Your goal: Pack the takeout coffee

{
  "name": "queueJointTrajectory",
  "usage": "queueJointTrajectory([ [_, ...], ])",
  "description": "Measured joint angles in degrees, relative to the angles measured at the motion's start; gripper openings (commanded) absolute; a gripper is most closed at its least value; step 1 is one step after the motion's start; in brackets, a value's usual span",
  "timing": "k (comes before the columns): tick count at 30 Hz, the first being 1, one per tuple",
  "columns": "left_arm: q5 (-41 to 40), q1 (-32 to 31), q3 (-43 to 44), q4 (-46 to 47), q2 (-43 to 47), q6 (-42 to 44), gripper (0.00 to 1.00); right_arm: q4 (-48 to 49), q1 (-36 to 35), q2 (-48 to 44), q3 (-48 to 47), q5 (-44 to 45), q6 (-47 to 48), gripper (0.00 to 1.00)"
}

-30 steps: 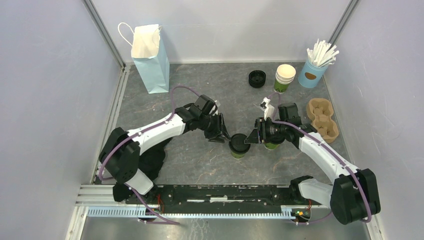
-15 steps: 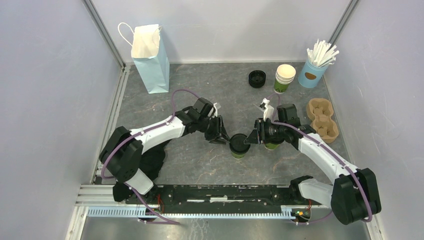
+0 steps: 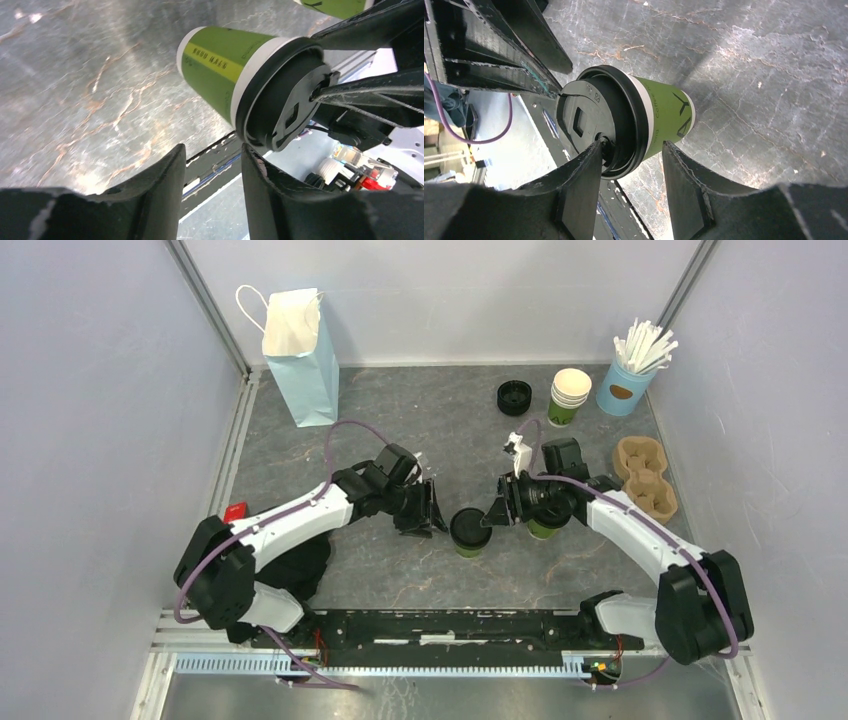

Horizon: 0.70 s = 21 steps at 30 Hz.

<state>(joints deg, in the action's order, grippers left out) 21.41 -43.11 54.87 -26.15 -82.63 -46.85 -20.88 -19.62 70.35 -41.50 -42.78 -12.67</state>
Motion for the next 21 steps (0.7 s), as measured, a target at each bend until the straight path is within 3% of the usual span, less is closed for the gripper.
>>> queueJointTrajectory([
  [4, -2.84, 0.39, 0.31, -4.76, 2.73, 1.36, 0.63, -1.6, -0.02, 2.23, -2.23, -1.62, 3.69, 0.57],
  [9, -3.85, 0.66, 2.01, -7.56, 3.54, 2.69, 0.82, -2.82, -0.17, 4.09, -4.87, -2.43, 5.57, 0.6],
  [11, -3.37, 0.85, 2.43, -7.1, 4.24, 2.91, 0.86, -3.15, -0.24, 4.7, -5.4, -2.97, 6.16, 0.6],
  [14, -1.27, 1.42, 3.85, -4.48, 3.54, 2.91, 0.82, -3.67, -0.42, 5.57, -5.57, -3.98, 6.84, 0.58],
  [21, 1.68, 1.64, 9.81, 0.87, -5.88, 3.13, 0.61, -3.13, -1.6, 9.11, -6.91, -7.26, 6.43, 0.51],
])
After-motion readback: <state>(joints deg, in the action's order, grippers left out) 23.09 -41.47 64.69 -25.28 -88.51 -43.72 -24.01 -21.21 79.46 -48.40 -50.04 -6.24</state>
